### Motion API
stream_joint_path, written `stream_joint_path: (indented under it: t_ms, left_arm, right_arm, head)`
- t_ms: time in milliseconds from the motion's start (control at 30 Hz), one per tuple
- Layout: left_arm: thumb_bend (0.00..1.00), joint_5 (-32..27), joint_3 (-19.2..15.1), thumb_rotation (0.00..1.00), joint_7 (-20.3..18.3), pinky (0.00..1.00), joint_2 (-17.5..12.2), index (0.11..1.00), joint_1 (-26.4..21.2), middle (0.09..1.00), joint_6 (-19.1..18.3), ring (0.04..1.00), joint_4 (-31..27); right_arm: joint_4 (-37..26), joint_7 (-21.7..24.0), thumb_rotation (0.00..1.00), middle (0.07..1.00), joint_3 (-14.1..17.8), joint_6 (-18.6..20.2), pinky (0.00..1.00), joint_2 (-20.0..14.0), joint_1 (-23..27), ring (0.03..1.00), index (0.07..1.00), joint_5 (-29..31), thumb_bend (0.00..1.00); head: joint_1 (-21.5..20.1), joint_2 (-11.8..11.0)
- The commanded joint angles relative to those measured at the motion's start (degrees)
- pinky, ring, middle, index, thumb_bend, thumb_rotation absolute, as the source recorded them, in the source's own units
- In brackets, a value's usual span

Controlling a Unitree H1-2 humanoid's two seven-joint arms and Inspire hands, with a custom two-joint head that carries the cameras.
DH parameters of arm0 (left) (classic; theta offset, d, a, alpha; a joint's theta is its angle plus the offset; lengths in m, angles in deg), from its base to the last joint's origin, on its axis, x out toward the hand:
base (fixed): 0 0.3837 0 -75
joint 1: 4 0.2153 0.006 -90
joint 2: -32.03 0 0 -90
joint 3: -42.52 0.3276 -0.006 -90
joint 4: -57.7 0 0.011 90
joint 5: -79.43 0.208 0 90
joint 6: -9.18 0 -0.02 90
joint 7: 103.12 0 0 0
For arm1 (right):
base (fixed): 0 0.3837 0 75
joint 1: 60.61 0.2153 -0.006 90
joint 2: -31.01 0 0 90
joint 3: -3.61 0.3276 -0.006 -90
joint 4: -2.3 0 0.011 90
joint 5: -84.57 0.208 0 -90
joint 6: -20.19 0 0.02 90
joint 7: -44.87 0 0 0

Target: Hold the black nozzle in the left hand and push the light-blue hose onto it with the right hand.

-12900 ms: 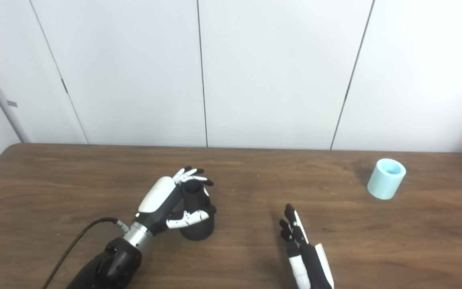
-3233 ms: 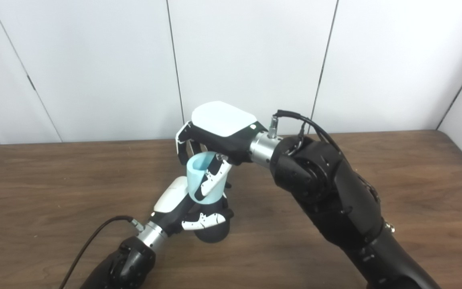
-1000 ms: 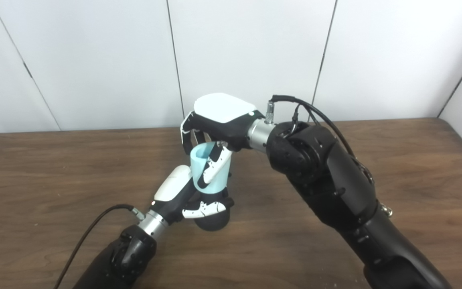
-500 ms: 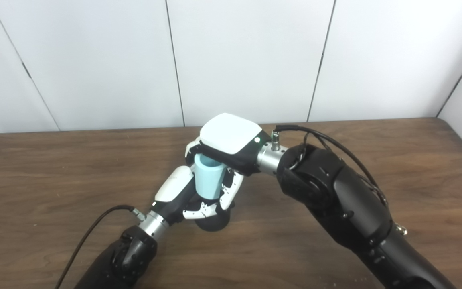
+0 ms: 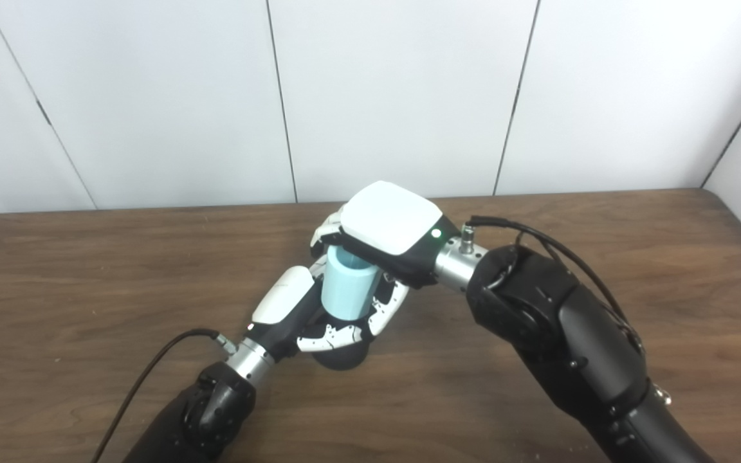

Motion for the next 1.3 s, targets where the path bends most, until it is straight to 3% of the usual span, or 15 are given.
stream_joint_path:
  t_ms: [0, 300, 533, 900, 1067, 1267]
  left_arm:
    - [0.48, -0.51, 4.05, 0.78, 0.75, 0.99, 1.0, 0.336, 16.21, 0.74, 0.35, 0.904, 10.71]
    - [0.48, -0.81, 3.99, 0.79, 0.9, 0.99, 1.02, 0.341, 16.1, 0.74, 0.44, 0.904, 10.86]
    - [0.48, -0.92, 4.02, 0.79, 0.82, 0.98, 1.01, 0.339, 16.26, 0.74, 0.51, 0.904, 10.83]
    - [0.48, -0.93, 3.98, 0.79, 0.85, 0.99, 1.01, 0.336, 16.27, 0.74, 0.64, 0.904, 10.84]
    - [0.48, -1.0, 3.95, 0.79, 0.54, 0.99, 1.03, 0.336, 16.24, 0.74, 0.29, 0.904, 10.5]
    - [0.5, -1.6, 3.64, 0.78, 0.32, 0.98, 0.95, 0.371, 16.08, 0.74, 0.66, 0.904, 10.58]
  right_arm:
    - [-5.12, -4.4, 0.29, 0.777, 3.4, -3.33, 0.74, -1.98, 2.44, 0.772, 0.711, 0.45, 0.84]
    - [-2.86, -14.29, 0.22, 0.803, 6.59, -12.81, 0.8, -1.62, -0.07, 0.816, 0.733, 3.16, 0.8]
    - [-2.12, -17.37, 0.21, 0.822, 8.74, -16.88, 0.82, -0.97, 0.25, 0.83, 0.749, 5.36, 0.78]
    - [-0.76, -20.34, 0.21, 0.842, 10.41, -20.78, 0.83, -0.75, 0.75, 0.827, 0.786, 4.9, 0.73]
    - [-1.38, -20.86, 0.2, 0.844, 11.36, -20.97, 0.81, -1.42, 0.03, 0.82, 0.786, 6.76, 0.71]
    - [-2.9, -18.38, 0.17, 0.841, 12.91, -19.27, 0.78, -1.44, -2.5, 0.814, 0.783, 8.66, 0.7]
  head:
    - [-0.05, 0.05]
    - [-0.08, 0.07]
    - [0.03, 0.11]
    - [0.17, 0.24]
    - [0.24, 0.28]
    - [0.29, 0.3]
